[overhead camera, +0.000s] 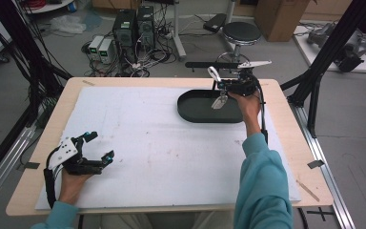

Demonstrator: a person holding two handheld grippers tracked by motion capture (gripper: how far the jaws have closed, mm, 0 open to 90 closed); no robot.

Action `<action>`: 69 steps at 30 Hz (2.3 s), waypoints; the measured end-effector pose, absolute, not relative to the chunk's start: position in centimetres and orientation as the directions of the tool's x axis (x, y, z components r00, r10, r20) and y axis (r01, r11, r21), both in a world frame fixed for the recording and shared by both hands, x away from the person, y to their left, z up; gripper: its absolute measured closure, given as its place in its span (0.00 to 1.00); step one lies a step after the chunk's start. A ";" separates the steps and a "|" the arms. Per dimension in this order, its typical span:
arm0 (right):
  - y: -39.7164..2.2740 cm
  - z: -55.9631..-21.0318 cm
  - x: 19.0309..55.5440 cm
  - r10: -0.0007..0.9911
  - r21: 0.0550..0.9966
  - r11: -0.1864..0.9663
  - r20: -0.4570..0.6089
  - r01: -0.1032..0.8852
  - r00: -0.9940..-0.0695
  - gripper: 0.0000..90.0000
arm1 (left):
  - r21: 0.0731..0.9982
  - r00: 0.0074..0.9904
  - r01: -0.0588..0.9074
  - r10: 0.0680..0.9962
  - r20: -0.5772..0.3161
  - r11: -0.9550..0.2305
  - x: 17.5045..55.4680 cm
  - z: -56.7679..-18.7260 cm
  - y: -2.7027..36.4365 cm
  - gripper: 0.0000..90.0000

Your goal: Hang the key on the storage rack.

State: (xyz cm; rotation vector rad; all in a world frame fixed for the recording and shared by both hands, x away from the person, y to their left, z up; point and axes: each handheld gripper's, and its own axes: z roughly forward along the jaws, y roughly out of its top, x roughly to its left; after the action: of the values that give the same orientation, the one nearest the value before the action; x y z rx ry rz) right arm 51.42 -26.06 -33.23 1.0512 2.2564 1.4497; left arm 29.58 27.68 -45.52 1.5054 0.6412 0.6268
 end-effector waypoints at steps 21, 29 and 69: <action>-25.7 -33.9 52.0 0.720 0.877 0.208 0.163 0.434 -0.675 0.83 | 0.999 0.696 0.015 0.717 0.012 -0.031 29.5 -45.5 27.7 0.02; -25.3 -34.2 52.1 0.732 0.874 0.199 0.168 0.444 -0.660 0.82 | 0.999 0.697 0.015 0.717 0.012 -0.031 29.5 -45.5 27.7 0.02; -23.7 -34.7 51.1 0.781 0.874 0.263 0.056 0.409 -0.622 0.49 | 1.000 0.692 0.019 0.722 0.004 -0.024 29.5 -45.5 27.6 0.02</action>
State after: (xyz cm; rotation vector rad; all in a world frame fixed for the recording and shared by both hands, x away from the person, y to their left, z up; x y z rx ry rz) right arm 51.09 -23.70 -34.68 1.0815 2.1518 1.3091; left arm 29.53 27.65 -45.52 1.5073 0.6389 0.6262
